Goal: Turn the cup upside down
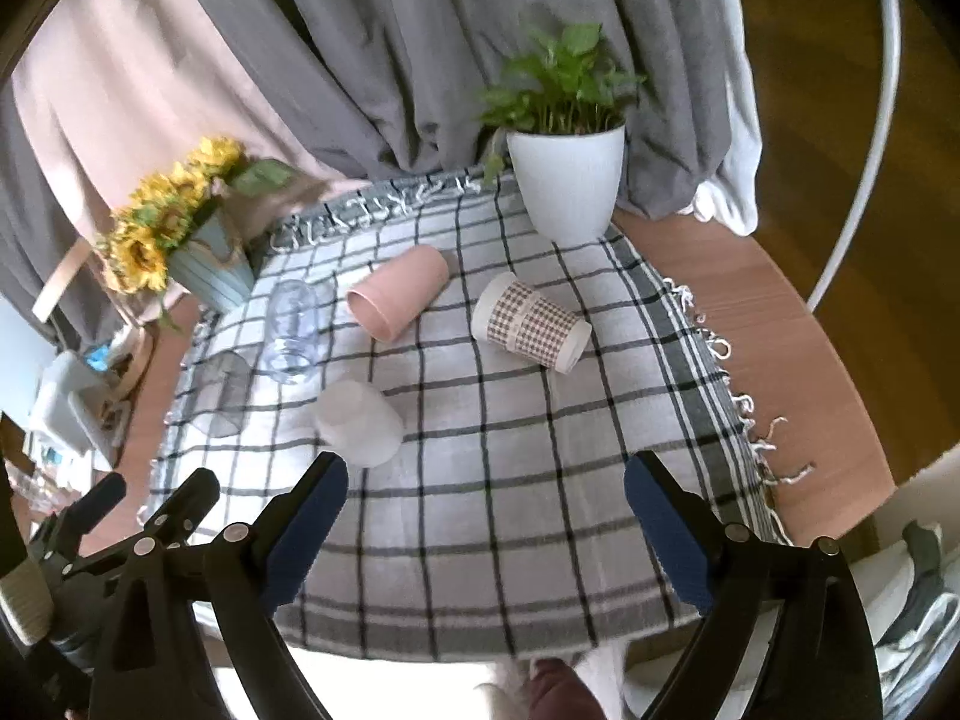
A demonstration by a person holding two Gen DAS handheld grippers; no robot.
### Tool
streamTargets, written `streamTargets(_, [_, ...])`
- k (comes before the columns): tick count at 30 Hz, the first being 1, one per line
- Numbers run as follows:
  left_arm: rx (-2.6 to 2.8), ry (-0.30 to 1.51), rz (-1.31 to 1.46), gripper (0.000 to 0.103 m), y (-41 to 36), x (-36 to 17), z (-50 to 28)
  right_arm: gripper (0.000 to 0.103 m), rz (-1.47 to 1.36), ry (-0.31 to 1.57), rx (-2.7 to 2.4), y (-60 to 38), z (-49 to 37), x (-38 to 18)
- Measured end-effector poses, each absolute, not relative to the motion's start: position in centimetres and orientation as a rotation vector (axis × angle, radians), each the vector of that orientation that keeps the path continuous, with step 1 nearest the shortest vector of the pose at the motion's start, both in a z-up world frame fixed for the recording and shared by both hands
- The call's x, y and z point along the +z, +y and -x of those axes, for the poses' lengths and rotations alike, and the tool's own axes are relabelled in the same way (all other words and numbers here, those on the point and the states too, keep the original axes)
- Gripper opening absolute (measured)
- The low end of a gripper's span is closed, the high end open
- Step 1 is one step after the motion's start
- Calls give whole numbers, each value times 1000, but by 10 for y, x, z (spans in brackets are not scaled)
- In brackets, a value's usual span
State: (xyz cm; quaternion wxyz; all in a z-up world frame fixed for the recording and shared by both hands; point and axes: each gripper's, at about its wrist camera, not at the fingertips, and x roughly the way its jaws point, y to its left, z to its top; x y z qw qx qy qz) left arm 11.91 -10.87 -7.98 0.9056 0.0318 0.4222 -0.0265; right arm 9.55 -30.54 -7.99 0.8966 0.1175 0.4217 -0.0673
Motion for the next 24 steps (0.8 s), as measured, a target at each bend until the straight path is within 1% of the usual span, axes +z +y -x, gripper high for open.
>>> streamTargets(12, [-64, 793, -54, 103, -77, -41, -49, 96, -220, 750, -157, -268, -22, -43])
streamTargets(24, [-67, 736, -42, 103, -59, -24, -15, 96, -193, 675, -158, -244, 19, -25])
